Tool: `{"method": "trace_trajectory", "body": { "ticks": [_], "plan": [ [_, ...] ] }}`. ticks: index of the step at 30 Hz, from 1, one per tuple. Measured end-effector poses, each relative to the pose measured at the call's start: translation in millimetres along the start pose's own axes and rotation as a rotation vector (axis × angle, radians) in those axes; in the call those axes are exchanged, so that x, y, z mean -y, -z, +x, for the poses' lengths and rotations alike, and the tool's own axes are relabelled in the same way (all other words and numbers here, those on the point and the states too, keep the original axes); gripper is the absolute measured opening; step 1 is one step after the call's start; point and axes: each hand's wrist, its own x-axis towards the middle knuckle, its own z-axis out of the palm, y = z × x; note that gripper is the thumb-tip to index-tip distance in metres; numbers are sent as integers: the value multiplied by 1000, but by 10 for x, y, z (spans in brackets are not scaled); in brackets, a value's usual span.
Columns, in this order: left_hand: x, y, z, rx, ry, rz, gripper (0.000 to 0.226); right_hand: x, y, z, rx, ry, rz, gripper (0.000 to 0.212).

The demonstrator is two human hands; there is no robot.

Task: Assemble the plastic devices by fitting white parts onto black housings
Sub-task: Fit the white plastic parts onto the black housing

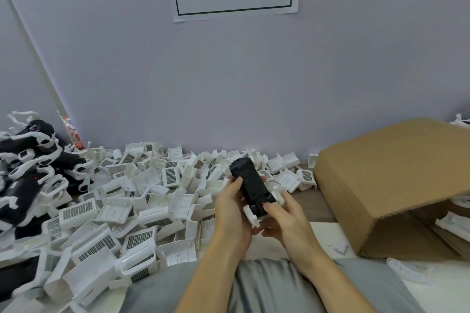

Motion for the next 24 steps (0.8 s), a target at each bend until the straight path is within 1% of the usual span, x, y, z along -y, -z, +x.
{"method": "trace_trajectory", "body": {
  "ticks": [1,2,5,7,11,17,20,22,24],
  "plan": [
    [14,3,2,-1,4,19,41,-8,-5,-2,-5,1,-14,6],
    [24,1,10,-3,-12,39,38,-17,-11,1,-10,-2,-21,5],
    [43,-26,19,-13,-69,99,28,-34,-22,20,-10,-14,3,10],
    [47,-36,21,-16,-75,121,28,-37,-27,31,15,-19,36,12],
    [61,-11,44,-12,-74,120,28,-47,-17,29,60,-21,75,11],
    [64,-10,44,-13,-74,119,29,-74,-3,49,104,-34,109,17],
    [56,-11,36,-37,-83,128,29,-83,-2,56,115,-20,109,13],
    [49,-16,25,-43,-92,131,29,-78,2,57,134,-25,118,25],
    [43,-24,17,-46,-94,135,29,-86,6,60,138,-22,108,29]
  ]
}}
